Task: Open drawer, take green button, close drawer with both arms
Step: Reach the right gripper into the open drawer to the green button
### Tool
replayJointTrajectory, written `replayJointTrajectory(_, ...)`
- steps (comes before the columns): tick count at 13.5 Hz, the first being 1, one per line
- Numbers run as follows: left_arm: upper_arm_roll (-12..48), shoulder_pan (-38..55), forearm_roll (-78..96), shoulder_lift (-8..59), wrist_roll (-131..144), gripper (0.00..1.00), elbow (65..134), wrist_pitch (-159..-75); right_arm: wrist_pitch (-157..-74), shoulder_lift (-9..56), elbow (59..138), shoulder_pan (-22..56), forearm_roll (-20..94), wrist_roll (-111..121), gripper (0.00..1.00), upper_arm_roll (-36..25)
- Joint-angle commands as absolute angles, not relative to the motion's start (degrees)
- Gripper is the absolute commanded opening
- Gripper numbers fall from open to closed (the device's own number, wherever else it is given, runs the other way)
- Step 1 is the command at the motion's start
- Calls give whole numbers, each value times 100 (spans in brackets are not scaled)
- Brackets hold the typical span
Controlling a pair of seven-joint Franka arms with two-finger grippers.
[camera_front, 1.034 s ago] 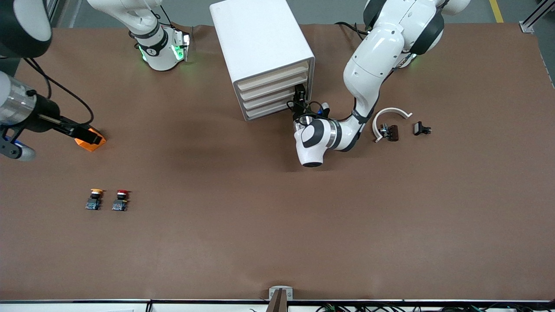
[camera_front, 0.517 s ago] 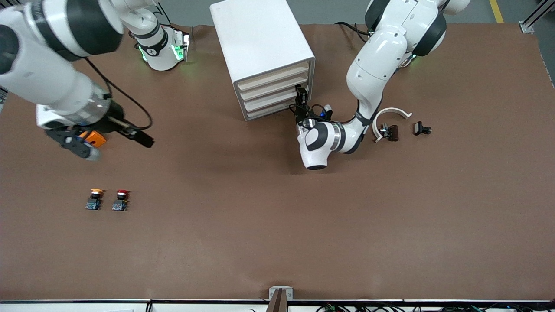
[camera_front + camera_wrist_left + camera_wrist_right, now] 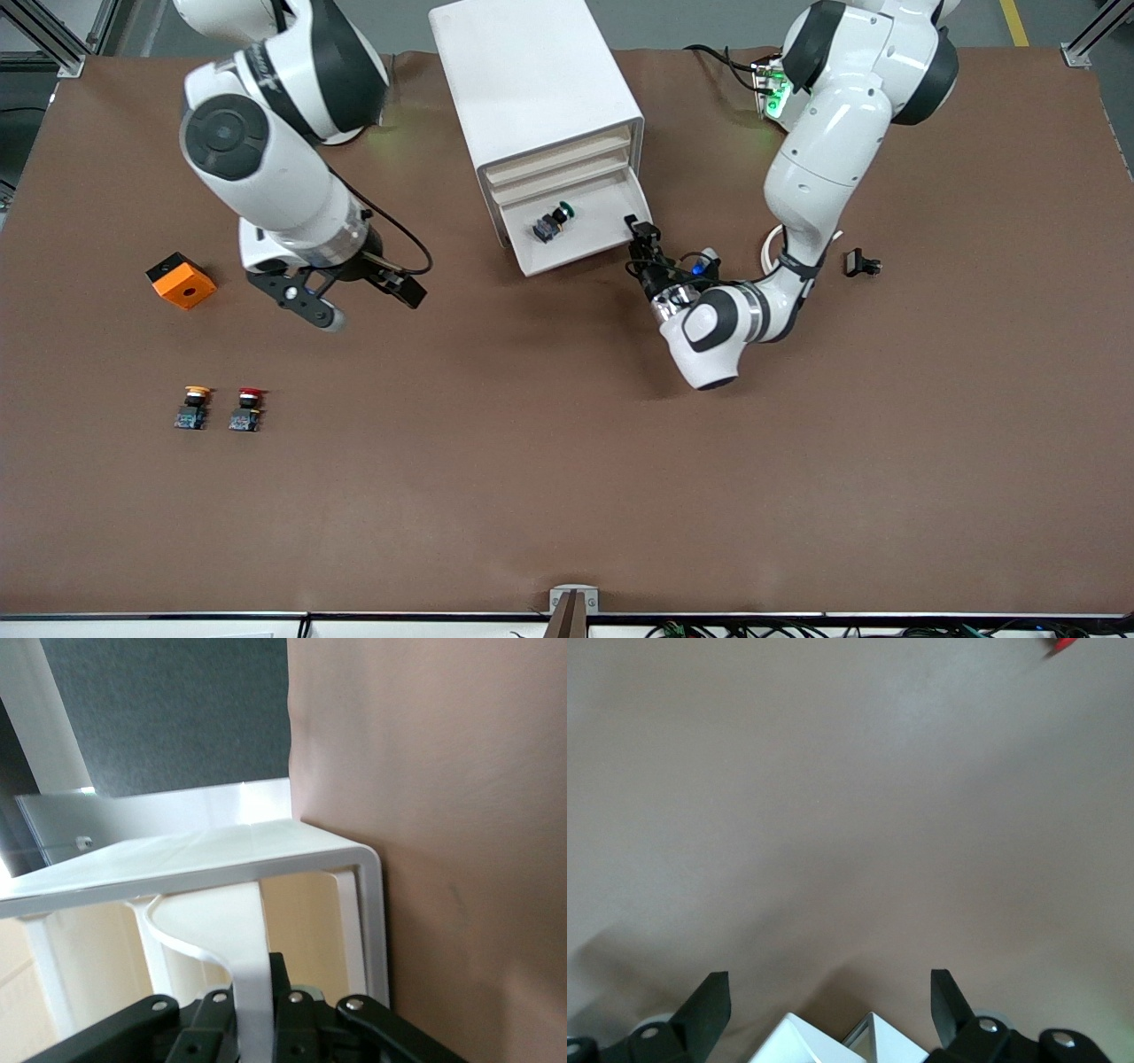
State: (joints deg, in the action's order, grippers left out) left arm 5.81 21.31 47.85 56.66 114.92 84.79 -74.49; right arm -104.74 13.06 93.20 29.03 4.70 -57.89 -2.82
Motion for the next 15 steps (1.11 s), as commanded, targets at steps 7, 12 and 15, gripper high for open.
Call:
replayJointTrajectory(7, 554, 1855, 4860, 5731, 10892, 100, 8332, -7849, -11275, 2117, 9334, 3971, 431, -7512, 100, -352)
replayJointTrajectory(12, 597, 1583, 4773, 5485, 9689, 100, 8121, -7805, -11505, 2452, 9386, 4464, 352, -8217, 100, -360)
replayJointTrajectory(15, 606, 1398, 4764, 5230, 8599, 100, 7982, -7665, -11566, 2443, 9510, 4728, 185, -8647, 100, -360)
